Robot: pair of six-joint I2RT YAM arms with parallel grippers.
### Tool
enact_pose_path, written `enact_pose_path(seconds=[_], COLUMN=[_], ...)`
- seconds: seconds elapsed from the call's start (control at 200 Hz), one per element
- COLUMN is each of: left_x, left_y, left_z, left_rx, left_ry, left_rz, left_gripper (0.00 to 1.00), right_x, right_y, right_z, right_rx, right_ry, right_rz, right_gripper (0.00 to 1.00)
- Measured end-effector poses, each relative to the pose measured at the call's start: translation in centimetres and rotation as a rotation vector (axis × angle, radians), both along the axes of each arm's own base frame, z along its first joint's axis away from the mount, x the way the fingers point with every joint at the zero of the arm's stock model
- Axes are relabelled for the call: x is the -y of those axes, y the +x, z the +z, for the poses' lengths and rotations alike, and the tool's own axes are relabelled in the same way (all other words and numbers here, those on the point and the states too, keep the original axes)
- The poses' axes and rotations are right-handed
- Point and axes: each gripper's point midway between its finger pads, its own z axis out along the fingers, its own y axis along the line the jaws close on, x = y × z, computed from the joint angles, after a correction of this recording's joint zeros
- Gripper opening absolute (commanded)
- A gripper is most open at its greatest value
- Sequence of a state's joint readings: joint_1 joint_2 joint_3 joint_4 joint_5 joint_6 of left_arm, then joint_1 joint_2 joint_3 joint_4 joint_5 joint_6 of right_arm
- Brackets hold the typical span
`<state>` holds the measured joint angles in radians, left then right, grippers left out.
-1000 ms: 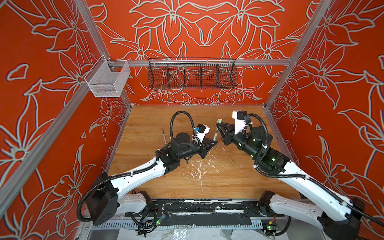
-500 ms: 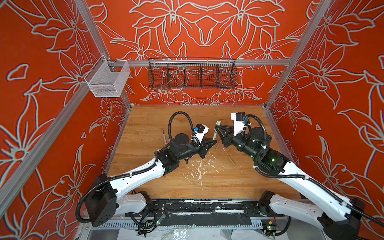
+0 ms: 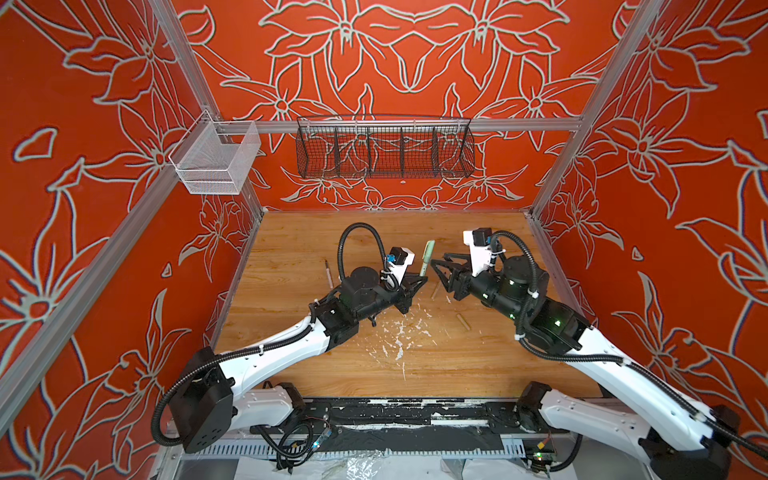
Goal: Insert the pens into the pen caps
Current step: 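Lower the cap onto the pen tip held by the left gripper, then press the cap down onto the pen with the right gripper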
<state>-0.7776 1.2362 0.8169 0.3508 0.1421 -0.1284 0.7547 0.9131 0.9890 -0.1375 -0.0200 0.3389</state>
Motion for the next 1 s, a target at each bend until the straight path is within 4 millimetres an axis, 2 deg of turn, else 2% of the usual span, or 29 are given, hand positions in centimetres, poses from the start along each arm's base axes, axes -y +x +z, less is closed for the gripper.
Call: enact_pose_path(seconds=[0.06,0.115,0.24,0.325,0.47,0.661,1.001], left_x=[-0.3,-0.6,-1.2,-1.4,-1.6,-1.7,-1.7], left_y=[0.3,0.6,1.2,1.4,1.5,1.6,1.4], left_z=[-0.3,-0.6,-0.8,-0.8,-1.0,-1.1,-0.9], left_rx=[0.006,0.014,0.033,0.045,0.054,0.055,0.056], left_ry=[0.023,0.044,0.080,0.097,0.119,0.129,0.123], left_rz=[0.024,0.041,0.078,0.089,0.100,0.106,0.094], left_gripper=[0.00,0.00,0.00,0.00,0.00,0.00,0.00], right_x=[0.3,0.6,1.6,1.5,-0.1,-1.3,-2.8], right_y=[-0.5,-0.8,-0.4,0.2,2.4,4.1,5.3], right_z=[0.5,1.0,1.4,1.3,3.6,5.1,2.6], right_rx=[0.025,0.043,0.067,0.051,0.032,0.007,-0.087], right_ry=[-0.008,-0.004,-0.010,-0.030,-0.032,0.003,-0.010], right_rz=[0.011,0.011,-0.042,-0.055,-0.036,-0.014,0.046], right_gripper=[0.35,0.27,0.32,0.36,0.44,0.45,0.40])
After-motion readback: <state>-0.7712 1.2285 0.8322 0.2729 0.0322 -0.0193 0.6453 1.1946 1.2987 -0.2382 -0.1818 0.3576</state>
